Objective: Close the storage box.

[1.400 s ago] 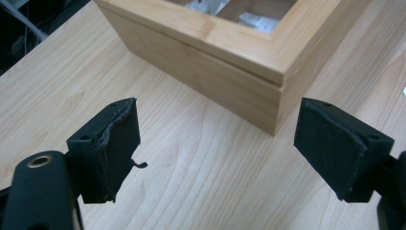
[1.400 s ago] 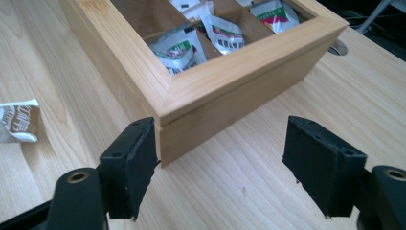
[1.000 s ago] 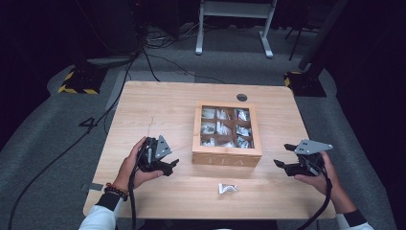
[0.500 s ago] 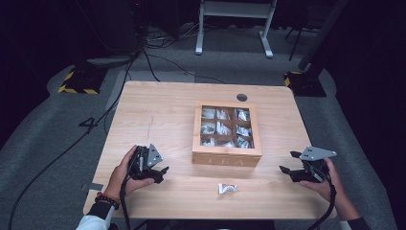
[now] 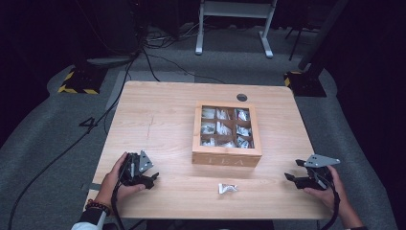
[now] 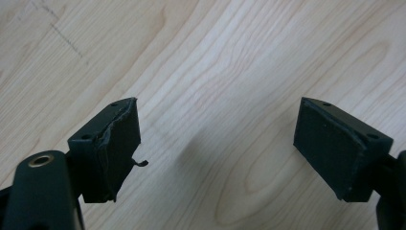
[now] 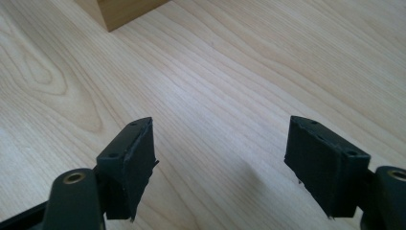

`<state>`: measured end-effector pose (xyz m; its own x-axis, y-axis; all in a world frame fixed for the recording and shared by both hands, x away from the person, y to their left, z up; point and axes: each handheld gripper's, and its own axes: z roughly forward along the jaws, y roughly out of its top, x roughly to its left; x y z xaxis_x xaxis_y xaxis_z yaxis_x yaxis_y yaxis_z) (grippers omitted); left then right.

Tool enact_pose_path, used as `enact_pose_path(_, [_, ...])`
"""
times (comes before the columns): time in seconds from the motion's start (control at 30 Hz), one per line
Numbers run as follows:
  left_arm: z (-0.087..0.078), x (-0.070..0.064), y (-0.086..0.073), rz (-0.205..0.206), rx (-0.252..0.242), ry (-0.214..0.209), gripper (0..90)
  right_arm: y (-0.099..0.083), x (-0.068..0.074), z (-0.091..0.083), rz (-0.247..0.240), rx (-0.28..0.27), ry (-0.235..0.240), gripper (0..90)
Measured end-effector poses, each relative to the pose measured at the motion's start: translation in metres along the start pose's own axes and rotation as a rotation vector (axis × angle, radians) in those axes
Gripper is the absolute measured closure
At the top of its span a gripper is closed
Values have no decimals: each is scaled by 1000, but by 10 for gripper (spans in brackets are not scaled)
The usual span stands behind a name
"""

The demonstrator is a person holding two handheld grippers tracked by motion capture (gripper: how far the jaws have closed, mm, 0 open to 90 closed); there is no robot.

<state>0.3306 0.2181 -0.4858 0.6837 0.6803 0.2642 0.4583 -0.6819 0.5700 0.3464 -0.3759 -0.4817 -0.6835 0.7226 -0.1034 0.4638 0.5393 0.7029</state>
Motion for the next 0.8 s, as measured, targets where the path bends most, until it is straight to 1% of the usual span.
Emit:
enact_pose_path(0.03, [0, 1, -2, -4, -2, -2, 166, -3, -1, -1, 12, -5, 0, 265])
enact_pose_path(0.1, [-1, 2, -7, -35, -14, -16, 165, -9, -2, -2, 41, -12, 1, 266])
enact_pose_path(0.17, [-2, 4, -11, -58, -26, -31, 165, -15, -3, -3, 55, -8, -9, 264])
enact_pose_path(0.2, [-2, 4, -11, -58, -26, -31, 165, -15, -3, -3, 55, -8, -9, 264])
enact_pose_path(0.23, [-2, 6, -16, -90, -34, -53, 165, -21, -4, -4, 74, -8, -8, 261])
enact_pose_path(0.27, [-3, 8, -18, -106, -36, -64, 165, -24, -5, -5, 83, -9, -7, 256])
enact_pose_path(0.37, [-2, 12, -26, -170, -55, -110, 163, -32, -7, -6, 119, -15, -25, 239])
enact_pose_path(0.43, [-1, 16, -34, -238, -74, -146, 161, -36, -8, -7, 139, -30, -24, 221])
enact_pose_path(0.47, [-1, 18, -38, -254, -89, -153, 161, -38, -8, -8, 145, -37, -30, 212])
enact_pose_path(0.5, [-1, 18, -41, -255, -109, -155, 153, -40, -9, -9, 156, -42, -33, 204])
enact_pose_path(0.53, [-2, 18, -43, -249, -115, -146, 153, -42, -9, -9, 168, -43, -33, 200])
enact_pose_path(0.57, [-3, 17, -44, -261, -113, -148, 153, -42, -9, -10, 174, -41, -38, 193])
enact_pose_path(0.8, [-4, 18, -47, -262, -114, -140, 152, -43, -10, -10, 174, -41, -37, 192])
